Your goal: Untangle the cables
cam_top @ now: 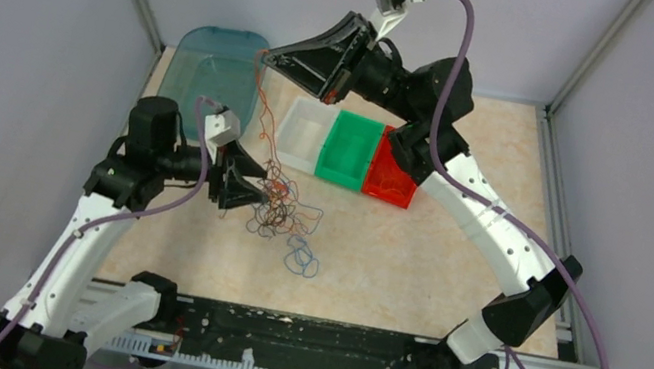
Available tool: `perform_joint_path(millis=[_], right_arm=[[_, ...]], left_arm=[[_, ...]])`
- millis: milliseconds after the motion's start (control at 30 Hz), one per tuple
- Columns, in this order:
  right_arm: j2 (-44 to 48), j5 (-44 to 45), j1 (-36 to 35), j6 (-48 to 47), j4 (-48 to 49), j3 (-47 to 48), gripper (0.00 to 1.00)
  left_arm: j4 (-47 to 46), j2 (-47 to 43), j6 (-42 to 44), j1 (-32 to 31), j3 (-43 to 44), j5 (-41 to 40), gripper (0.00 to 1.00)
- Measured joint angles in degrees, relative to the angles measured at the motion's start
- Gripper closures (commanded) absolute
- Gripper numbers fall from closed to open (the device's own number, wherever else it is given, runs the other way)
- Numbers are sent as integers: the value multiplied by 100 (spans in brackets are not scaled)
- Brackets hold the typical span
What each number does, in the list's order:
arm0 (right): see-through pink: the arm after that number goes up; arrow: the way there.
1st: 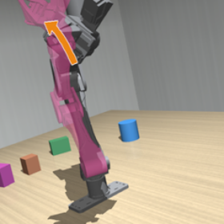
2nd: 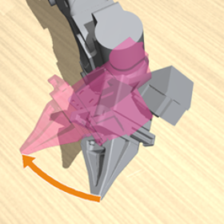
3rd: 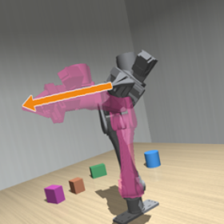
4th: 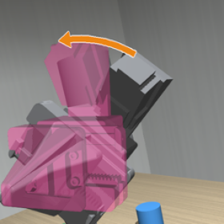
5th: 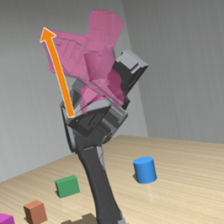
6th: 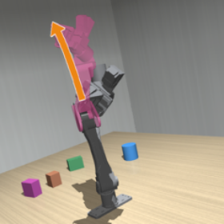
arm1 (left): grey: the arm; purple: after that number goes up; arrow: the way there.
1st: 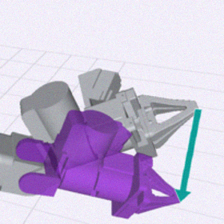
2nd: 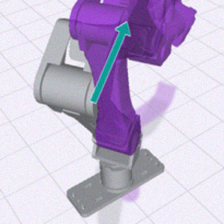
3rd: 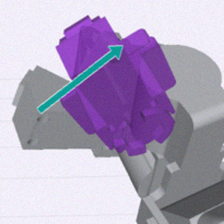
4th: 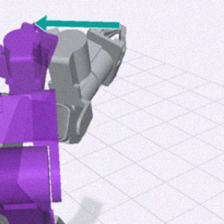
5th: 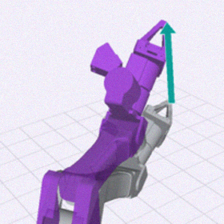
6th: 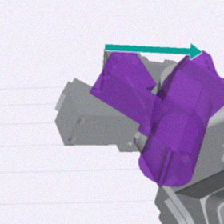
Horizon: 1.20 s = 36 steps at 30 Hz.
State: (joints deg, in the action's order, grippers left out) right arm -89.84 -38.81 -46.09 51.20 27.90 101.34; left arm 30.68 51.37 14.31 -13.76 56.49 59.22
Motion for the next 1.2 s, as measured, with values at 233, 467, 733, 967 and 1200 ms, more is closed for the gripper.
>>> perform_joint_path(millis=[233,467,733,967,1200], right_arm=[[0,-125,0,48,2,0,100],[0,-184,0,120,74,-2,100],[111,-179,2,22,13,-2,100],[640,-37,323,-470,-544,-24,100],[1602,437,1113,-1167,-1314,-192,100]], left_arm=[[-133,203,-79,0,98,-26,48],[-155,195,7,0,103,-66,87],[-160,94,160,0,87,-313,100],[-219,-254,640,0,-321,-1086,100],[-372,-293,1091,0,-748,-1965,100]])
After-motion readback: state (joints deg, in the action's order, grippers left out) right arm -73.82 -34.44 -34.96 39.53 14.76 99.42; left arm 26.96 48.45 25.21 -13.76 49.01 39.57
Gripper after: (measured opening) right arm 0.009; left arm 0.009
